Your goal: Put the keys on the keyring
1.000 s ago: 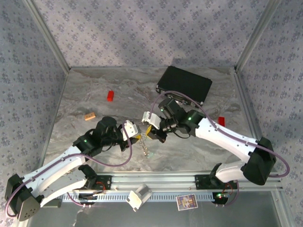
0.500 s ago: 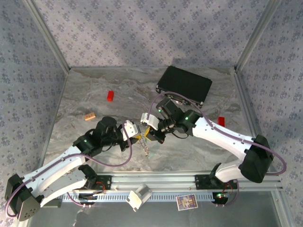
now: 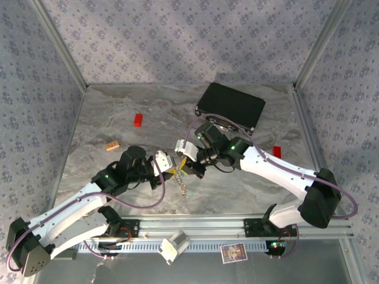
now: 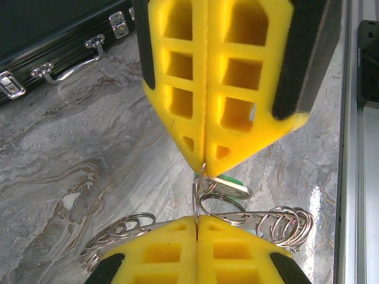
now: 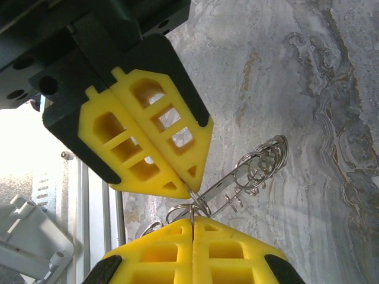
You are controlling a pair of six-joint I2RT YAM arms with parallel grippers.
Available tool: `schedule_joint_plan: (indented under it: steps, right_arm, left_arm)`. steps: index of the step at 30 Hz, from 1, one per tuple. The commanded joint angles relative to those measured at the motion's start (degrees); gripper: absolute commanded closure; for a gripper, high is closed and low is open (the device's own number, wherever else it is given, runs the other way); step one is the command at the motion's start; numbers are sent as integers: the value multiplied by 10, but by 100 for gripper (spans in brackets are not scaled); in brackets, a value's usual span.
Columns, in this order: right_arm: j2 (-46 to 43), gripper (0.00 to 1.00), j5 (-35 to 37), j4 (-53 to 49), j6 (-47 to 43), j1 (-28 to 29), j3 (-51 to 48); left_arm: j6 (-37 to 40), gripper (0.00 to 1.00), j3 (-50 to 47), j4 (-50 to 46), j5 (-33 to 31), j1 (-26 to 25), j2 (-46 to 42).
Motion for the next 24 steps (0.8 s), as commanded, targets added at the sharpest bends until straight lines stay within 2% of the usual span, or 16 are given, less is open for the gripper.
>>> schedule_joint_plan:
  steps: [1, 24]
  right_arm:
    - [7, 100, 14, 6, 13, 0, 15]
    - [15, 100, 20, -1, 28, -13, 6]
  left_arm:
    - [11, 100, 2, 23, 24, -1, -4]
    - [19, 100, -2, 35, 24, -2, -9]
